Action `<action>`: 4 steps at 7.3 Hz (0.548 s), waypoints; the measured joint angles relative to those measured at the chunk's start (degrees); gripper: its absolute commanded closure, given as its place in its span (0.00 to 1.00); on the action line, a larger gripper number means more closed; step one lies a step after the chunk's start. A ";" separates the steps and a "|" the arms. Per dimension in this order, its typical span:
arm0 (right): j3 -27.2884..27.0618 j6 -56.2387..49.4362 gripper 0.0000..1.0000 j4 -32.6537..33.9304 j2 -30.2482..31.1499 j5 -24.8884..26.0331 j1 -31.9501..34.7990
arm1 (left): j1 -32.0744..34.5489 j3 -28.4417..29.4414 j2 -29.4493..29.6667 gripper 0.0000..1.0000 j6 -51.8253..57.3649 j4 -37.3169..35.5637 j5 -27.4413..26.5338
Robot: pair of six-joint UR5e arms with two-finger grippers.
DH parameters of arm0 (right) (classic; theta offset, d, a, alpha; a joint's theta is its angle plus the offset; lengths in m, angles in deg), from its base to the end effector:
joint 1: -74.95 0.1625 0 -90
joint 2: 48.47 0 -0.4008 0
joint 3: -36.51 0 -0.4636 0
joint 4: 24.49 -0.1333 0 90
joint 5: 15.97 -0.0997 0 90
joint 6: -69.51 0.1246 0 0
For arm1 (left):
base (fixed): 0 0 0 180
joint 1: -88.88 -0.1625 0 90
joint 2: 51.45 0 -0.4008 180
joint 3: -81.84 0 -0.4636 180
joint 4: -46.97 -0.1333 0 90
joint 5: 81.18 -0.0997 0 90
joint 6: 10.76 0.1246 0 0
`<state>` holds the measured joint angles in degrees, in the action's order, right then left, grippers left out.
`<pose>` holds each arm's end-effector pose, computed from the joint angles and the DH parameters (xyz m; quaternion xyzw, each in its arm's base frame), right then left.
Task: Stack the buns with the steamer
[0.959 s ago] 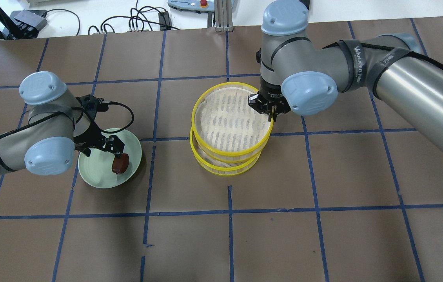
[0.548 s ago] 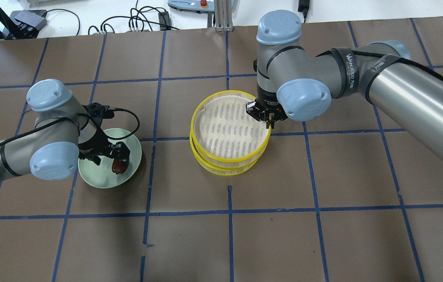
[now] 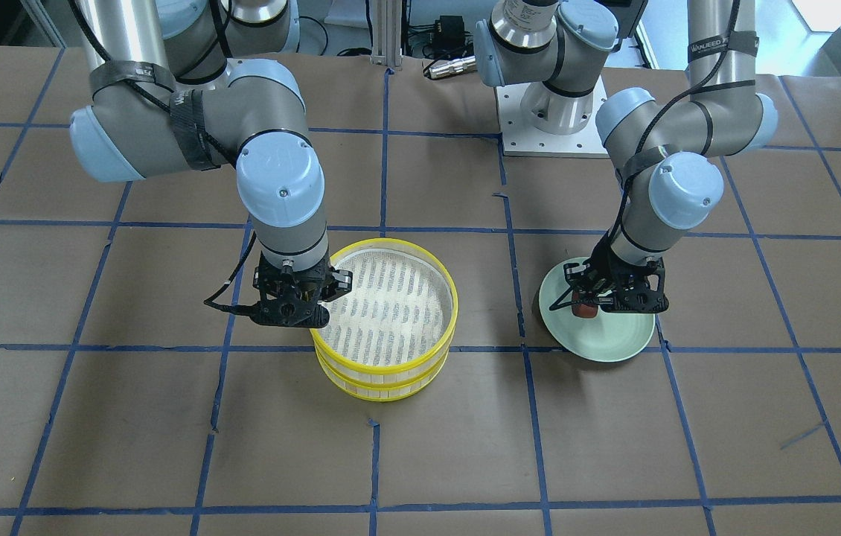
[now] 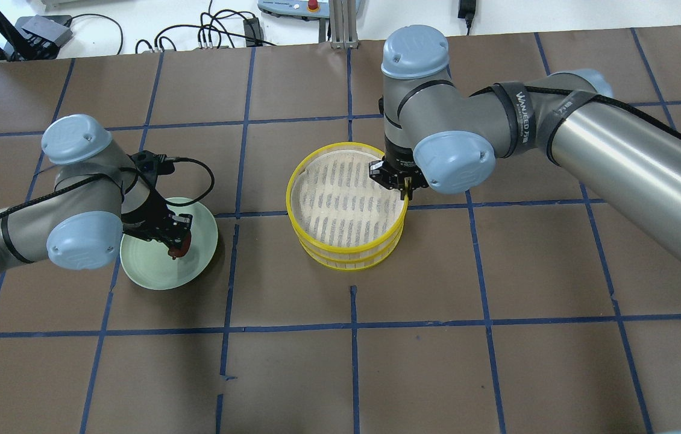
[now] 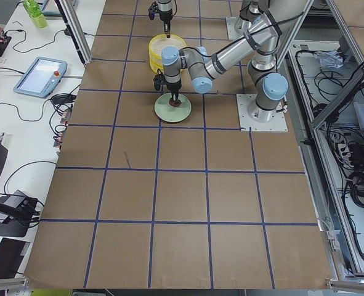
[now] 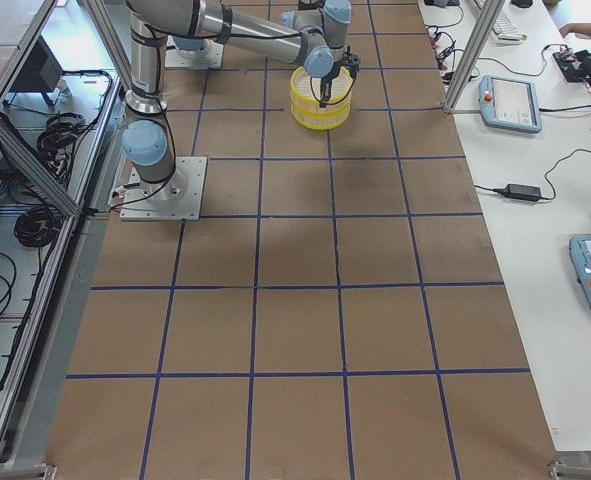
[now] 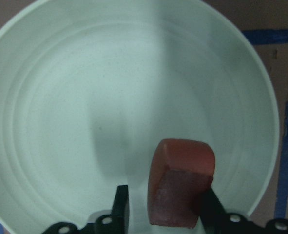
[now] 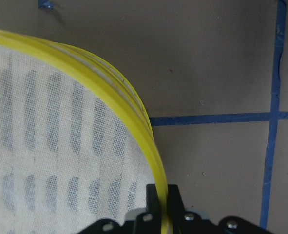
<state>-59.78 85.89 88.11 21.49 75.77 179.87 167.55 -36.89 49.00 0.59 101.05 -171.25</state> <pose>0.2910 -0.5892 0.2026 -0.0122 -0.9993 -0.0272 0.0234 -0.0275 -0.5405 0.1337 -0.0002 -0.9996 -0.0280 0.0050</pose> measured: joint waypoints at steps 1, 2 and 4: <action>-0.04 -0.01 0.01 0.17 -0.11 0.08 0.01 | 1.87 2.73 -2.31 0.88 -1.94 3.75 0.02; -0.11 -0.07 0.00 0.18 -0.14 0.16 0.03 | 4.21 6.75 -4.90 0.88 -5.22 10.44 0.00; 0.34 -0.54 0.00 -0.10 0.41 0.17 -0.36 | 9.56 17.72 -7.62 0.88 -12.96 26.29 0.98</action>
<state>-59.43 85.35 88.01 21.90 75.94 179.51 177.11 -19.16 41.38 -12.37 127.34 -170.27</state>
